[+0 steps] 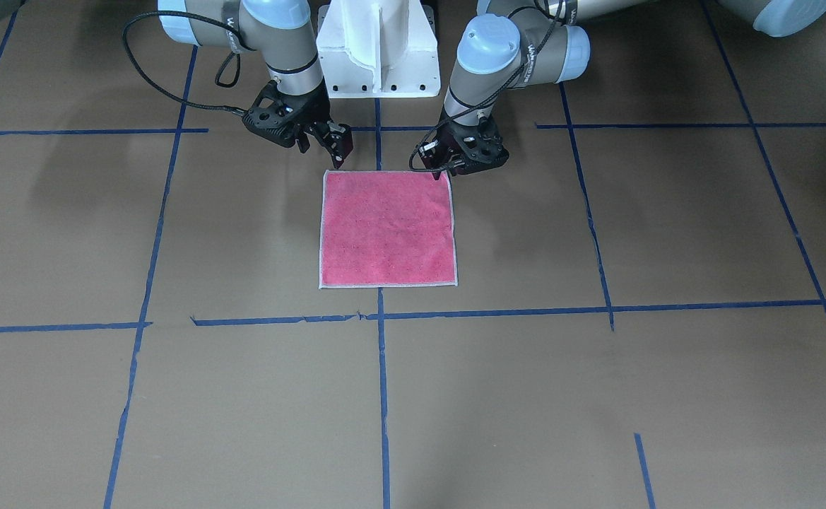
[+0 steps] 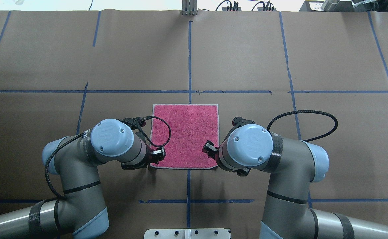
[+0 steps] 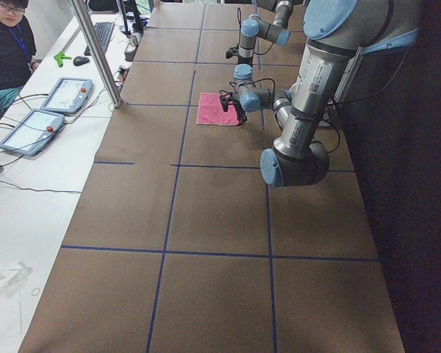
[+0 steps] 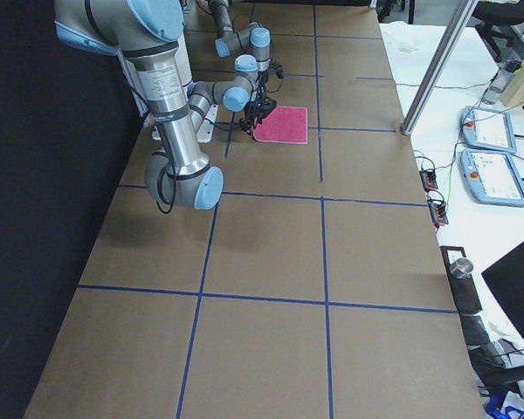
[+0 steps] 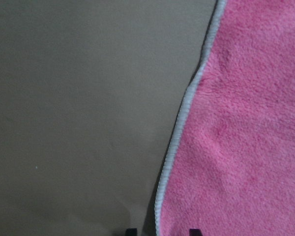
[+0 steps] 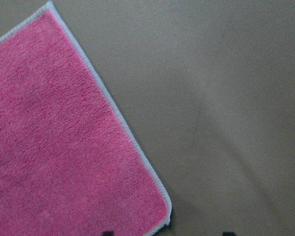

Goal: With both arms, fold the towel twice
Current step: 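Close both grippers on the near corners of the pink towel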

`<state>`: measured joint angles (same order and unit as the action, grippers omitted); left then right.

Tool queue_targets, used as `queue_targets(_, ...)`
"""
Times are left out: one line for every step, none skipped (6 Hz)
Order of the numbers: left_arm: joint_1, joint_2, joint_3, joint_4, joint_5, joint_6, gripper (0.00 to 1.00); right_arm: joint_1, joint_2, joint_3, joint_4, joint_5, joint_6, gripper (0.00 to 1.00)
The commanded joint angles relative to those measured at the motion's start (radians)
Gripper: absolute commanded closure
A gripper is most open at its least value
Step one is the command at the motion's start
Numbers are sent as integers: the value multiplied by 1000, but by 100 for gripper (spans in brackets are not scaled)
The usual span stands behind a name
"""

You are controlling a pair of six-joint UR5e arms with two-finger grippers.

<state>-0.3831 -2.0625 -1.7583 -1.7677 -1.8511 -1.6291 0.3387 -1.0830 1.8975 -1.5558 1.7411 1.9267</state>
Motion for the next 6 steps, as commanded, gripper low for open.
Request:
queue_targets(0, -2, 0, 2, 1, 2, 92, -7, -3, -1, 0, 0, 0, 21)
queue_targets(0, -1, 0, 2, 1, 6, 94, -21, -2, -5, 0, -26, 0, 21)
queue_targets(0, -1, -1, 2, 1, 8, 94, -27, 14, -44, 9, -34, 0, 20)
queue_targets(0, -1, -1, 2, 1, 9, 94, -32, 18, -66, 11, -35, 30, 22)
queue_targets(0, -1, -1, 2, 1, 9, 94, -36, 26, -72, 13, -46, 73, 38)
queue_targets(0, -1, -4, 2, 1, 9, 94, -37, 28, -83, 13, -48, 72, 41)
